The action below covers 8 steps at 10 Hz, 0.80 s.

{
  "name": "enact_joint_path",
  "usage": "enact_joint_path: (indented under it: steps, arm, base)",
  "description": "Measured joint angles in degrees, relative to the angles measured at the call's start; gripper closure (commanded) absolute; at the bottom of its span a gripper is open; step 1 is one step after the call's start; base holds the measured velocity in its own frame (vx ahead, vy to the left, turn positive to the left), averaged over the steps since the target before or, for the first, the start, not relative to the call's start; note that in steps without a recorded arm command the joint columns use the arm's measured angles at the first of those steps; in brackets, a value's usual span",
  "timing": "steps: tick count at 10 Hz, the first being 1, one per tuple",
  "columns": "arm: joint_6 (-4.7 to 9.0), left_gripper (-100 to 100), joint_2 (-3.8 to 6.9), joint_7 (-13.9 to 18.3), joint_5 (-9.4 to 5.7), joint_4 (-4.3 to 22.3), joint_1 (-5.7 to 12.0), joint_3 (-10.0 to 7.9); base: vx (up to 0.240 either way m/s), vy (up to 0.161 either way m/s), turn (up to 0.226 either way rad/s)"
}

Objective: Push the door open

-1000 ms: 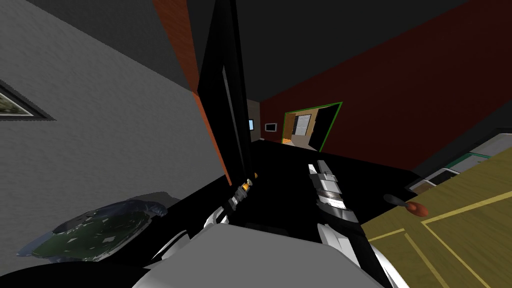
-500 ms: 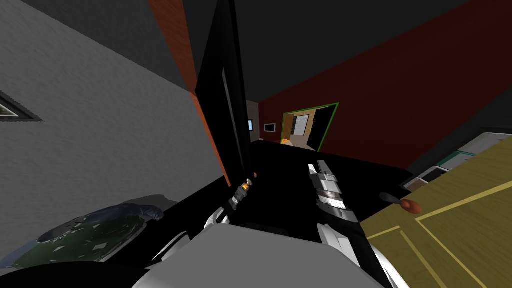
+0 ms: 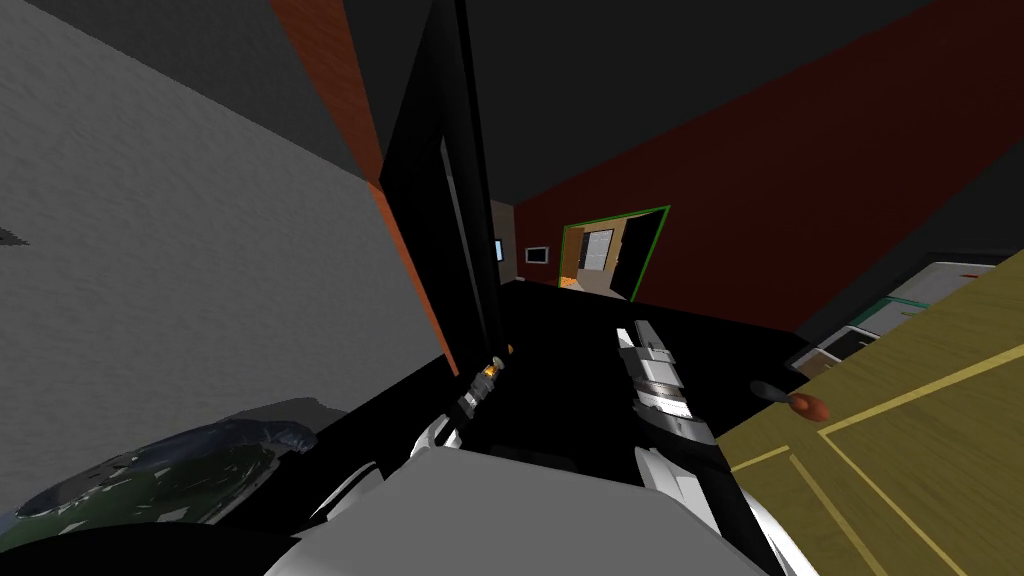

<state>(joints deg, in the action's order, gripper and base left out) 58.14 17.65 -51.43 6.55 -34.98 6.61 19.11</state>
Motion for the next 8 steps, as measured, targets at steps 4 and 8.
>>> enact_joint_path:
  steps: [4,8]
  arm:
    - [-0.55,100,-0.54,5.5,-1.36,-1.0,-0.6,-0.85]
    - [-0.56,100,-1.57,11.1,-2.97,0.0,0.09,-1.91]
  base:
    - [0.028,-0.005,-0.045]
    - [0.029,-0.003,-0.044]
